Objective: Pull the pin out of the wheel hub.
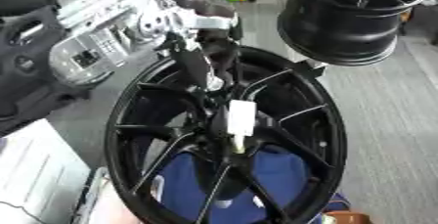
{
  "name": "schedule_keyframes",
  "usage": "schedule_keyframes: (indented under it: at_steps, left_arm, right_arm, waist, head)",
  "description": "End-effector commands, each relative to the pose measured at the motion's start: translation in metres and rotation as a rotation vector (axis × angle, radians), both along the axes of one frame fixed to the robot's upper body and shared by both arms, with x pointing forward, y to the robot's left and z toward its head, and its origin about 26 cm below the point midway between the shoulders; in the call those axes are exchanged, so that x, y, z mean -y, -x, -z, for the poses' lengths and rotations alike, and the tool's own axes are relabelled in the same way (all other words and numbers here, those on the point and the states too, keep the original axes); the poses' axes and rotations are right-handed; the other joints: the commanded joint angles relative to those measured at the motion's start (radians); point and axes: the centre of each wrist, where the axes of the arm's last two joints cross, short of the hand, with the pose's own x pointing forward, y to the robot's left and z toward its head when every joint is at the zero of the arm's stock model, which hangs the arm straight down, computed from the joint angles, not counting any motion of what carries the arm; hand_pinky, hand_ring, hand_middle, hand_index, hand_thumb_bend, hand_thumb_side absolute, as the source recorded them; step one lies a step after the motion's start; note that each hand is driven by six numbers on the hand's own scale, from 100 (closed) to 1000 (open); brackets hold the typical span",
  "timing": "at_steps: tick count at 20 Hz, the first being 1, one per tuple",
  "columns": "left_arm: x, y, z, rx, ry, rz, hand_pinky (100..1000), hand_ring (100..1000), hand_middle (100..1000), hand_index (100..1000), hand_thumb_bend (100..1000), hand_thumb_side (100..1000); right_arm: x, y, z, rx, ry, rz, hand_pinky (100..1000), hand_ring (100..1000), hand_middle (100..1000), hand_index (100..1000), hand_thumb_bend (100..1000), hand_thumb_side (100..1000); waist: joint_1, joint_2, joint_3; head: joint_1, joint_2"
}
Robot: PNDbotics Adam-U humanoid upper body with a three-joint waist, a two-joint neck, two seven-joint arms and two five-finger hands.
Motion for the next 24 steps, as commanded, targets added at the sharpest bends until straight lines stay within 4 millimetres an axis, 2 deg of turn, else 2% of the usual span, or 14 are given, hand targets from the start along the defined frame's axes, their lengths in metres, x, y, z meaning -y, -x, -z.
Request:
schedule_keyframes:
  at_steps: [1,2,3,4,6,12,19,21,24]
  left_arm:
    - [-0.006,0.001,-0.012,-0.136,-0.039,-0.145,585,542,430,686,441,198]
    - [-0.007,0.0,-0.012,-0.141,-0.042,-0.146,635,612,518,754,486,251]
    - [-0.008,0.0,-0.011,-0.144,-0.045,-0.149,650,634,541,767,495,260]
    - [-0.009,-0.002,-0.011,-0.144,-0.05,-0.157,710,731,641,815,520,265]
    - [-0.012,-0.008,-0.005,-0.145,-0.075,-0.18,723,754,670,827,551,276]
    - [-0.007,-0.023,0.022,-0.187,-0.164,-0.189,747,777,696,830,605,292]
    - [0.001,-0.02,0.014,-0.172,-0.16,-0.143,759,792,723,846,626,363]
    - [0.003,-0.018,0.011,-0.171,-0.156,-0.13,759,789,720,844,648,430]
    - [0.005,-0.013,0.006,-0.173,-0.15,-0.115,763,792,723,846,669,484]
  right_arm:
    - [0.0,0.005,-0.01,0.035,0.023,0.01,866,711,773,829,100,100]
    - [0.001,0.005,-0.011,0.036,0.024,0.012,866,711,773,829,100,100]
    - [0.001,0.005,-0.011,0.036,0.024,0.013,866,710,773,829,100,100]
    - [0.001,0.005,-0.011,0.037,0.024,0.014,866,710,773,829,100,100]
    - [0.001,0.005,-0.01,0.035,0.025,0.013,866,710,772,828,100,100]
    - [0.001,0.004,-0.007,0.024,0.024,0.017,866,710,772,828,100,100]
    - [0.001,0.003,-0.004,0.014,0.021,0.022,866,710,773,828,100,100]
    - [0.001,0.003,-0.004,0.012,0.021,0.023,867,710,773,828,100,100]
    - [0.001,0.003,-0.003,0.008,0.024,0.023,866,710,772,828,100,100]
  waist:
    - [-0.004,-0.011,-0.001]
    - [-0.004,-0.011,-0.001]
    - [-0.004,-0.012,-0.001]
    - [-0.003,-0.013,-0.001]
    - [-0.002,-0.015,-0.001]
    - [0.0,-0.02,-0.002]
    - [0.0,-0.021,0.0]
    - [0.001,-0.023,0.001]
    - [0.003,-0.024,0.004]
  head:
    - [-0.002,0.005]
    - [-0.002,0.005]
    - [-0.002,0.005]
    - [-0.003,0.005]
    - [-0.002,0.005]
    - [0.007,0.005]
    - [0.009,0.005]
    - [0.009,0.005]
    - [0.008,0.005]
